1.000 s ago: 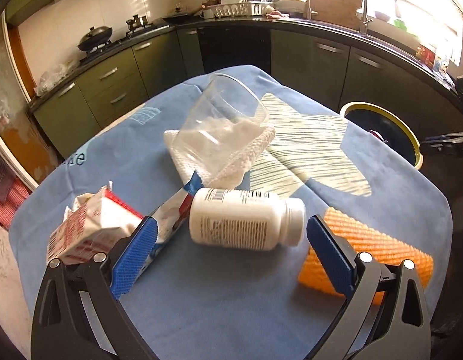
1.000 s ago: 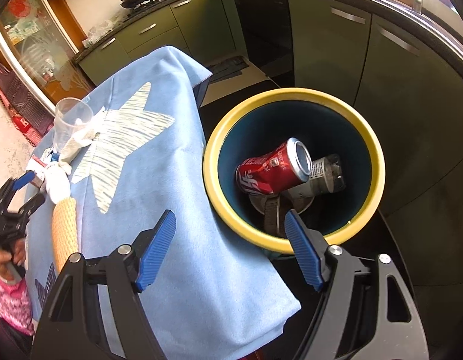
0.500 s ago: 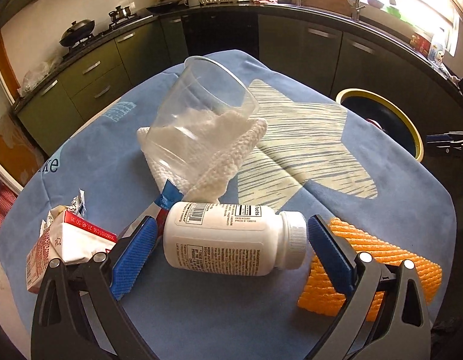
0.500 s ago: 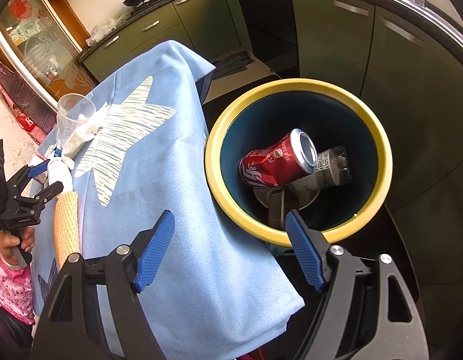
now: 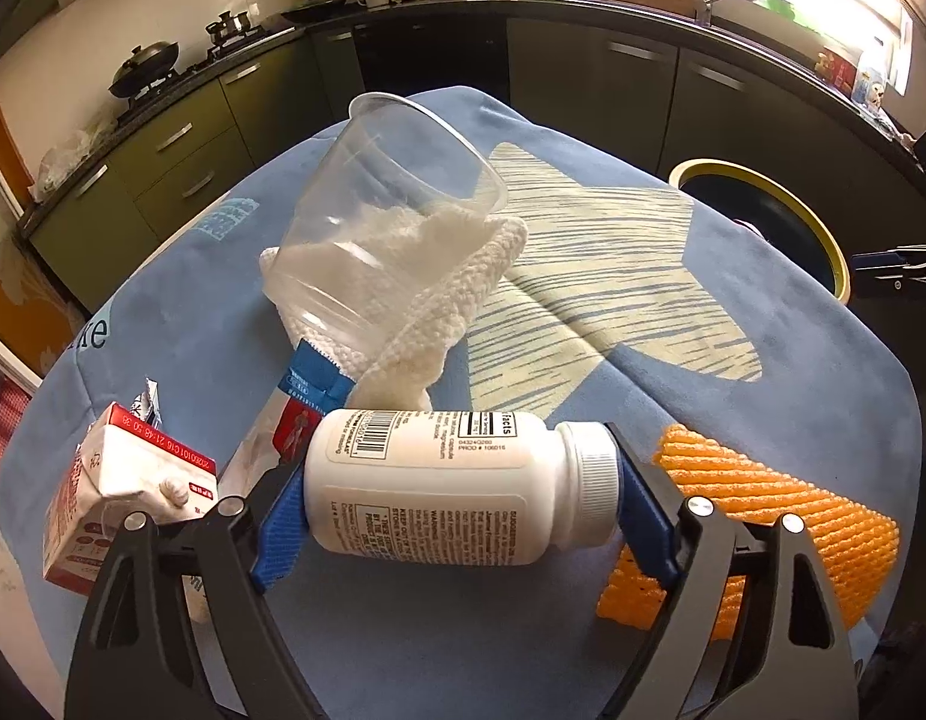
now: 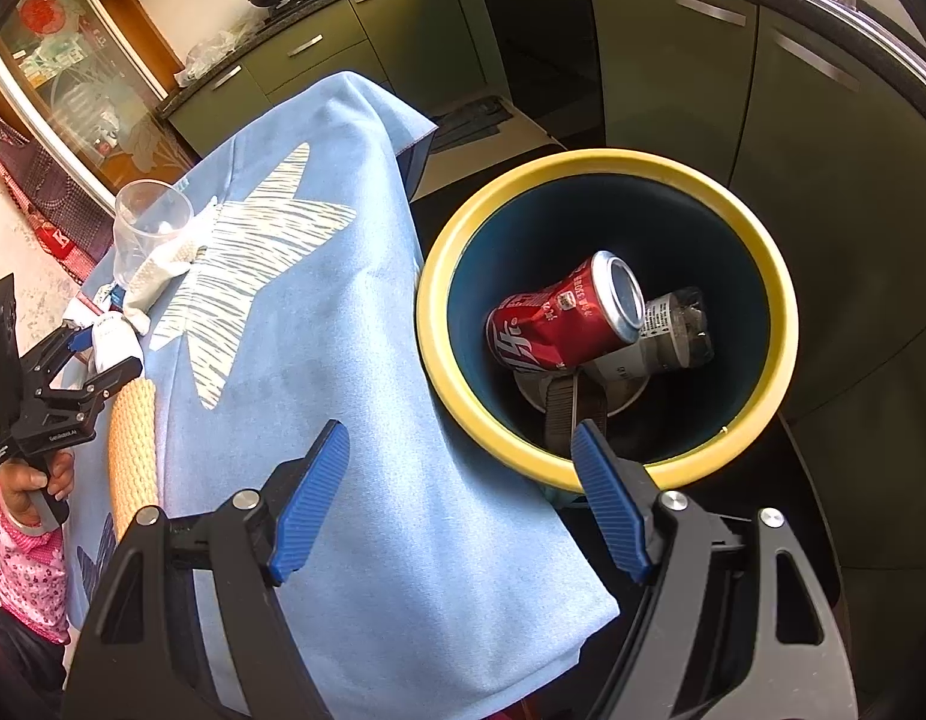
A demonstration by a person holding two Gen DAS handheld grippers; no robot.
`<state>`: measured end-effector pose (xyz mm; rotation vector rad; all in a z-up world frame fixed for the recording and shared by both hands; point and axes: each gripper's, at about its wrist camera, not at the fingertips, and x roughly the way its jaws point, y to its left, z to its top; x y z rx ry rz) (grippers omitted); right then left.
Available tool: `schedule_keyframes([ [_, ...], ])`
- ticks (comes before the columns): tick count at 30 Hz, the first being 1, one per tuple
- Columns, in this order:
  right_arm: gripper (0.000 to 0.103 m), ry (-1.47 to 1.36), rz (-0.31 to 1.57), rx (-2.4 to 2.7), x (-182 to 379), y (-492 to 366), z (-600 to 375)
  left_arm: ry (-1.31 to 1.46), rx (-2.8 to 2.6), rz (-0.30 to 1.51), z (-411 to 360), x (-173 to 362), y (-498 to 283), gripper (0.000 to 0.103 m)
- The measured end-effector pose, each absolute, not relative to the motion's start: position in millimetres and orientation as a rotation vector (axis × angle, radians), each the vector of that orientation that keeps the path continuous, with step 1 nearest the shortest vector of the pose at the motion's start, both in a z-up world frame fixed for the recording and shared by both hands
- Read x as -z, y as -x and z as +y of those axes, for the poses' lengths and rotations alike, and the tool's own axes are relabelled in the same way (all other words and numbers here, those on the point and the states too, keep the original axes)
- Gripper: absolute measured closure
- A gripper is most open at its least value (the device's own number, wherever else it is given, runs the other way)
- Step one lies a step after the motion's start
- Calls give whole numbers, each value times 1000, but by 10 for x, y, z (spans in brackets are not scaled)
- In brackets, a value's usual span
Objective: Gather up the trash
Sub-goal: 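Grasp the white pill bottle with the left gripper and lift it, then carry the pill bottle over the bin and open the left gripper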
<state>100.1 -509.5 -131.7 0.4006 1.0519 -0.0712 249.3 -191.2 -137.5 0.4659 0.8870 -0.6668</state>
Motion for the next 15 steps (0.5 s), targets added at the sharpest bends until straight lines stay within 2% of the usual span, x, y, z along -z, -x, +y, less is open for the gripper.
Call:
schedule_keyframes([
  [9,31,-405,1026,72,1253,-935,-5092,-411,693,859,-1824,979,-2281,18],
  [15,31,-429,1003,145,1232,-735,-5306,-412,775,830,-2129,698,-2116,18],
])
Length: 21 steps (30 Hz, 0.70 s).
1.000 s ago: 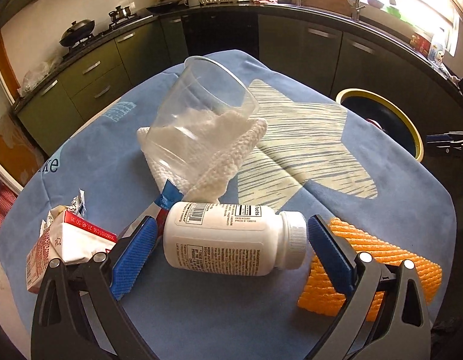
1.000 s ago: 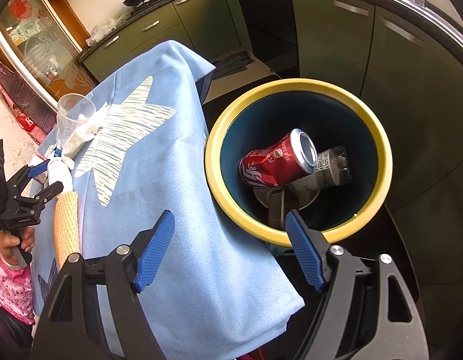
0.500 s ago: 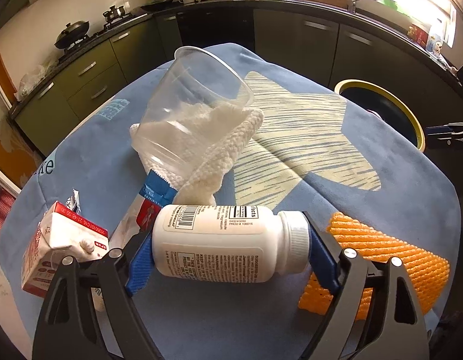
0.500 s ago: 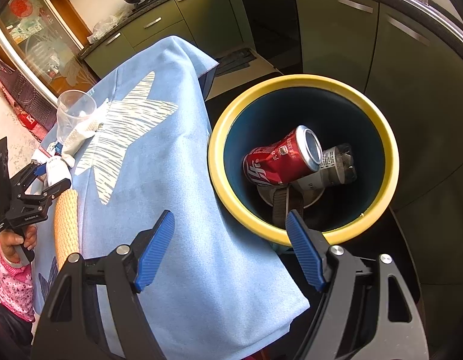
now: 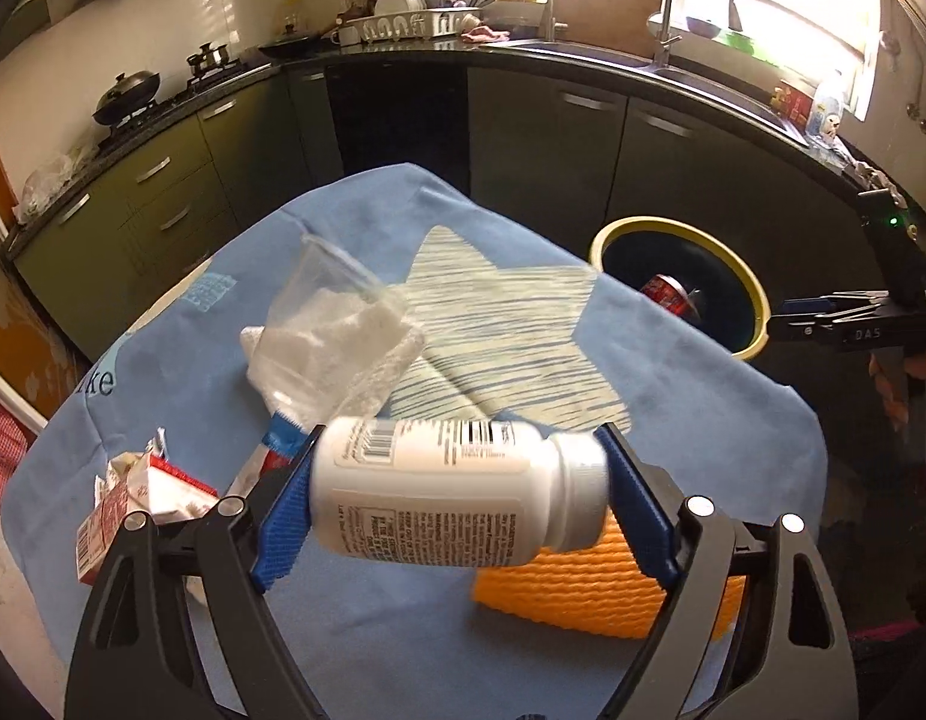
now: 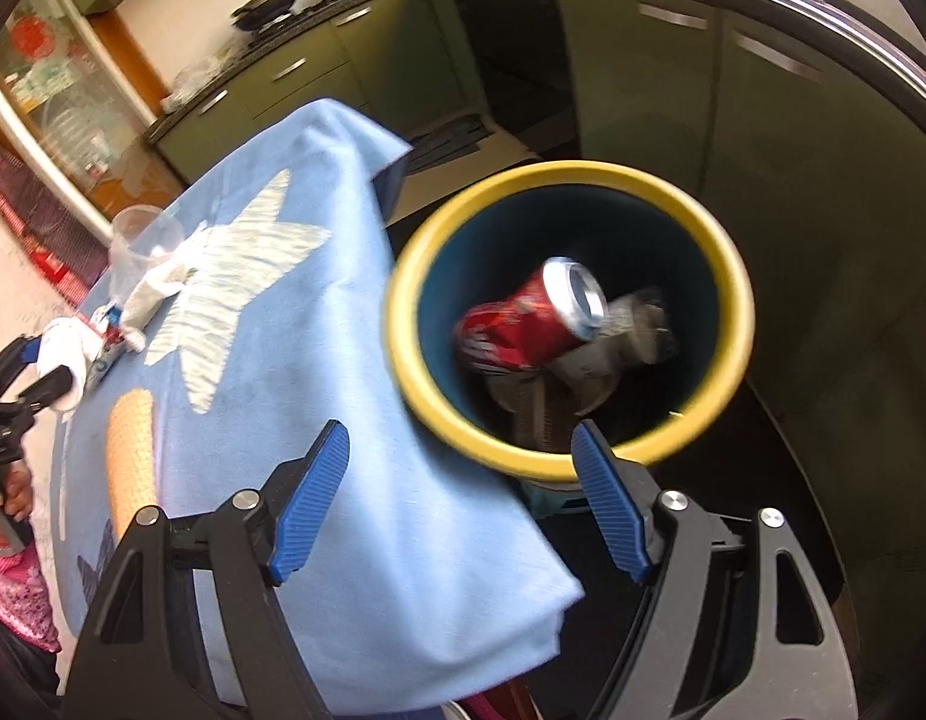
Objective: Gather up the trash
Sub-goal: 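Carry the pill bottle over the bin and open the left gripper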
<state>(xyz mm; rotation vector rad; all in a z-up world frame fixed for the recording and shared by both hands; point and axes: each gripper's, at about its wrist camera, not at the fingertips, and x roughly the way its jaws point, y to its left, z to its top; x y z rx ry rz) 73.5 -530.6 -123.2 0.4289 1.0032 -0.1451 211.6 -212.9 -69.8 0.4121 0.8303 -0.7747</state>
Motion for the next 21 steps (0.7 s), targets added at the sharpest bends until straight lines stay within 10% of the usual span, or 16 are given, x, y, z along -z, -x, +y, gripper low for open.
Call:
schedule_keyframes([
  [11,31,-543,942,232,1329,-300,-5888,-493,963,775,-3285,369,-1975,22],
  [21,30,-581,961,201,1553,-333,-6042,-443,625,957,-2789,582,-2431,9],
])
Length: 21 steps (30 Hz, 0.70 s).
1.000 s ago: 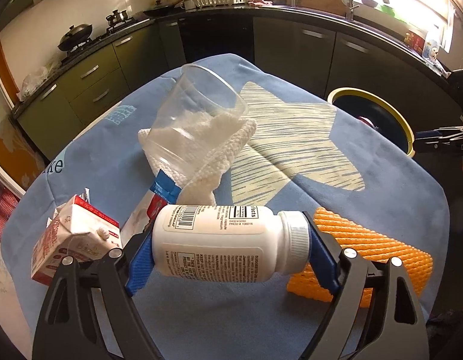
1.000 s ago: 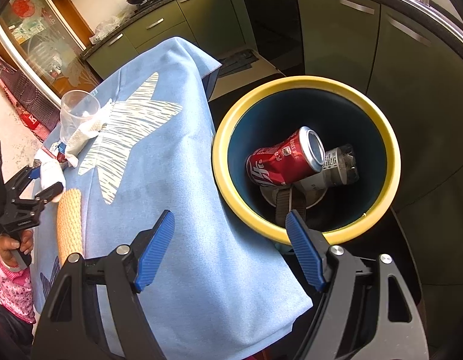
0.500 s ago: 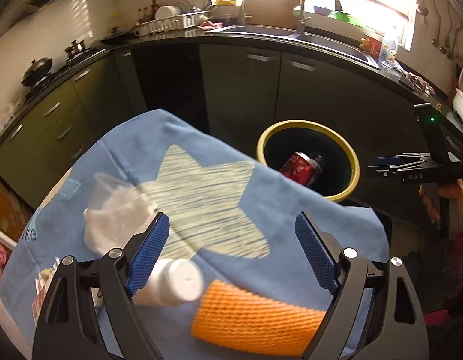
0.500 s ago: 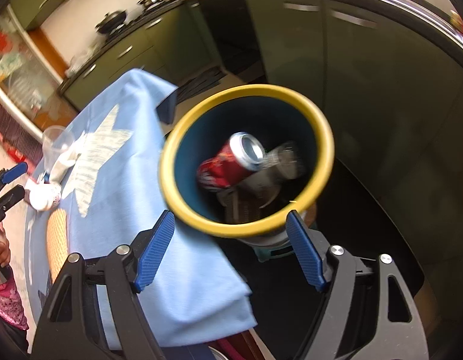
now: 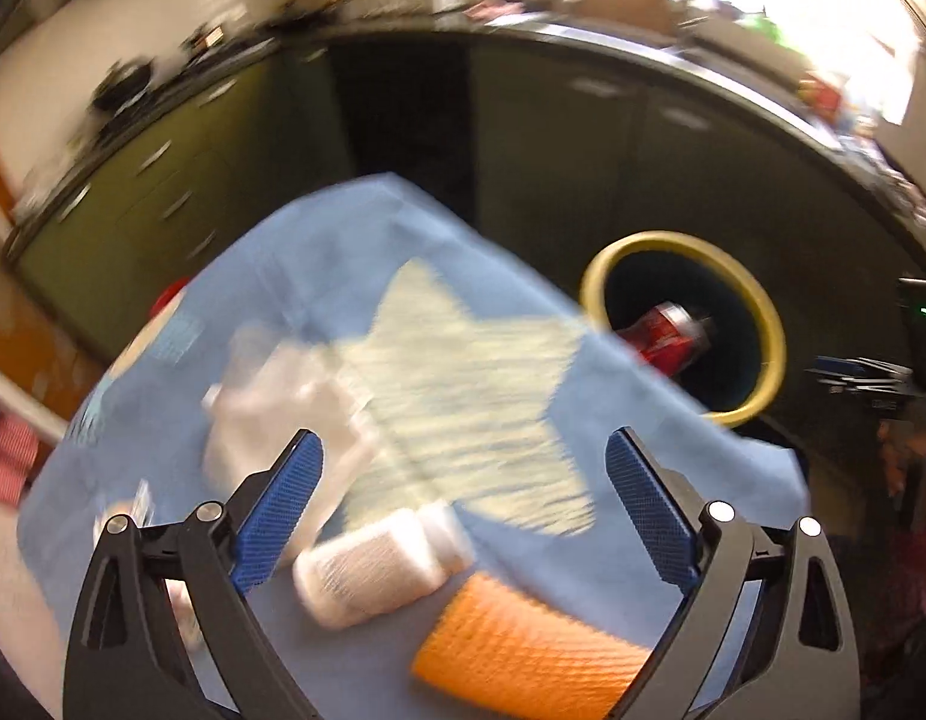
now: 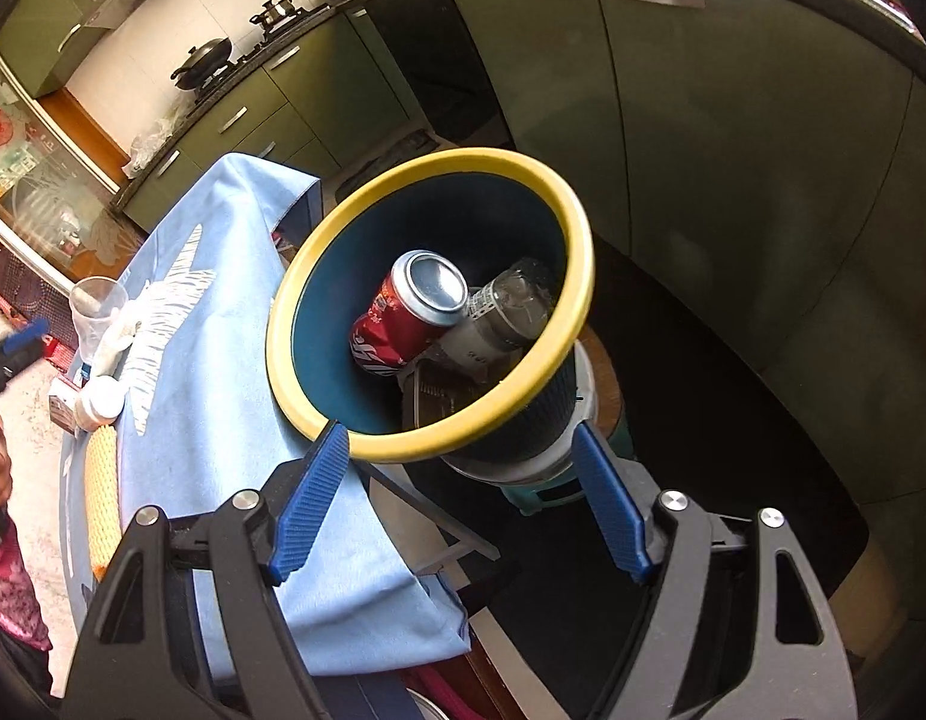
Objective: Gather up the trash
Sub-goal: 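Carry the pill bottle over the bin and open the left gripper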
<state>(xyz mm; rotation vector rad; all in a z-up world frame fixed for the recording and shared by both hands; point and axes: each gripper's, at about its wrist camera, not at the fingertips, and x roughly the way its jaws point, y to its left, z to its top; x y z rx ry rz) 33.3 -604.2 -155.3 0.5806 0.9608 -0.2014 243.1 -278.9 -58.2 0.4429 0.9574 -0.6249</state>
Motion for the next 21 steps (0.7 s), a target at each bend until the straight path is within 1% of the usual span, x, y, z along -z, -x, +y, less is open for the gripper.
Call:
schedule_keyframes([
  [2,30,-587,963,184,1584,-368,-6017,-426,494,1015,-2634,729,-2479,7],
  [4,30,-586,968,169,1612,-408,-5983,-395,432,1040,-2499,856,-2483,5],
  [6,30,-584,974,152,1636,-461,-5950,-358,374,1054,-2424,985,-2478,5],
  [15,30,-566,985,106,1655,-526,-5841,-315,286,1077,-2491,1325,-2546,5],
  [16,30,-568,985,107,1662,-525,-5845,-316,283,1081,-2504,1352,-2560,6],
  [17,30,-570,985,107,1667,-520,-5849,-316,280,1086,-2502,1378,-2569,11],
  [19,30,-577,985,108,1685,-516,-5864,-299,282,1104,-2478,1426,-2598,18],
  [21,30,-581,986,110,1707,-512,-5883,-293,283,1097,-2452,1427,-2594,18],
])
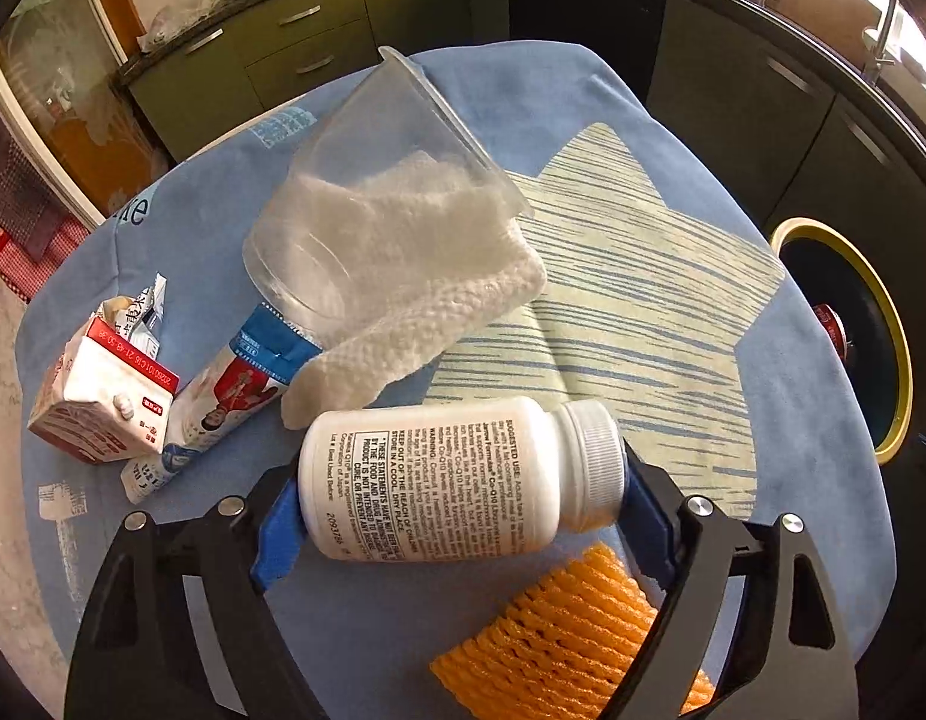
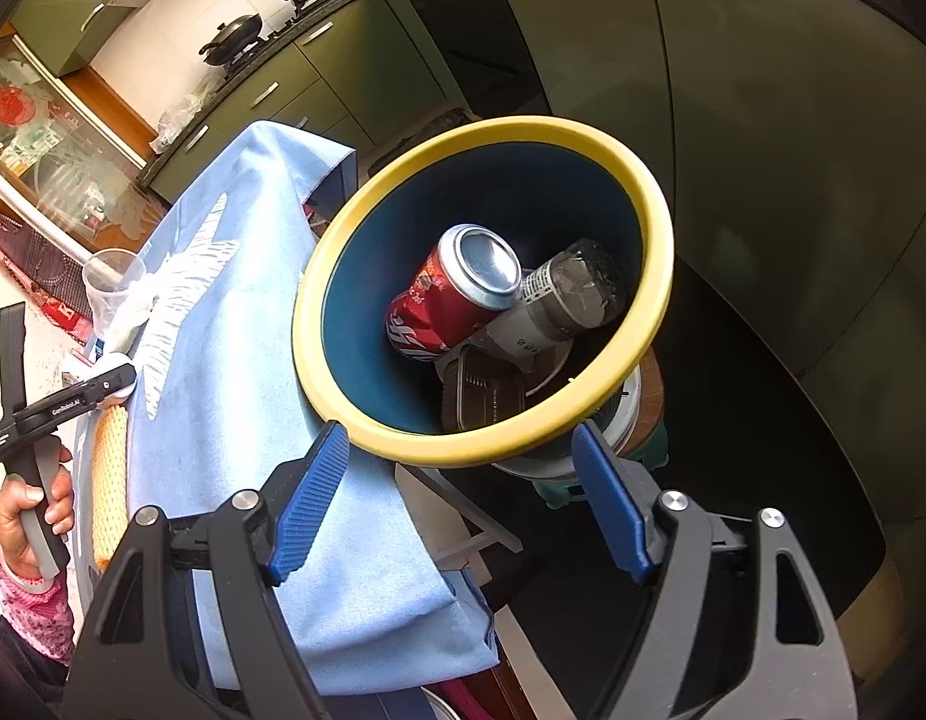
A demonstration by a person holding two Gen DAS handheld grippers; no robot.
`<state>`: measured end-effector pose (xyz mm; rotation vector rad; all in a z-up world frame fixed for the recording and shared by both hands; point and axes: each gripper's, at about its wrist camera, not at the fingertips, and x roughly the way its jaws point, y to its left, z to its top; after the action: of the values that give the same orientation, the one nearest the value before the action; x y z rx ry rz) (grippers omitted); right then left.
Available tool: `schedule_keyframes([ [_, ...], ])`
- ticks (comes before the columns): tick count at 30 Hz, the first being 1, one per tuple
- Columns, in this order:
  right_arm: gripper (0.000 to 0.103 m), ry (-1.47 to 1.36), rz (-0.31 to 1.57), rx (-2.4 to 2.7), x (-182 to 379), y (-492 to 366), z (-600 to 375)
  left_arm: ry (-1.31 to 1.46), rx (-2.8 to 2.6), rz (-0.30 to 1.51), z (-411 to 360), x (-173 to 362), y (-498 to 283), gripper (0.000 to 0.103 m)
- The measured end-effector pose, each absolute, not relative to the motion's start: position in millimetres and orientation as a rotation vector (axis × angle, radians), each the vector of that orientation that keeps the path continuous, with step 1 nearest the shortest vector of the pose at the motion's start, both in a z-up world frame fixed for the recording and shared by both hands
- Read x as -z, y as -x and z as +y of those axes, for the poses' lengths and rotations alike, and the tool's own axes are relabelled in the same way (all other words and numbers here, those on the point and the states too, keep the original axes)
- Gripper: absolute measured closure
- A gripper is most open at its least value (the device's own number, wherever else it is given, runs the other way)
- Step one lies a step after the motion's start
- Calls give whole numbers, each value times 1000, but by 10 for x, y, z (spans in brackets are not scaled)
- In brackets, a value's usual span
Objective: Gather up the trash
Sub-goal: 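Carry the pill bottle over the bin and open the left gripper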
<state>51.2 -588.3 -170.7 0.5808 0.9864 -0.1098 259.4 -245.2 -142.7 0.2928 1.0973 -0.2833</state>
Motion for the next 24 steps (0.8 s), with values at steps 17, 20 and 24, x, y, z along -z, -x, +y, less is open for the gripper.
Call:
schedule_keyframes([
  [17,30,-633,949,180,1727,-256,-6178,-455,632,957,-3513,764,-2017,18],
  [20,30,-635,936,201,1683,-172,-6230,-485,712,935,-3898,732,-1968,18],
  [24,30,-632,921,233,1598,-54,-6304,-518,799,967,-4434,883,-1951,18],
])
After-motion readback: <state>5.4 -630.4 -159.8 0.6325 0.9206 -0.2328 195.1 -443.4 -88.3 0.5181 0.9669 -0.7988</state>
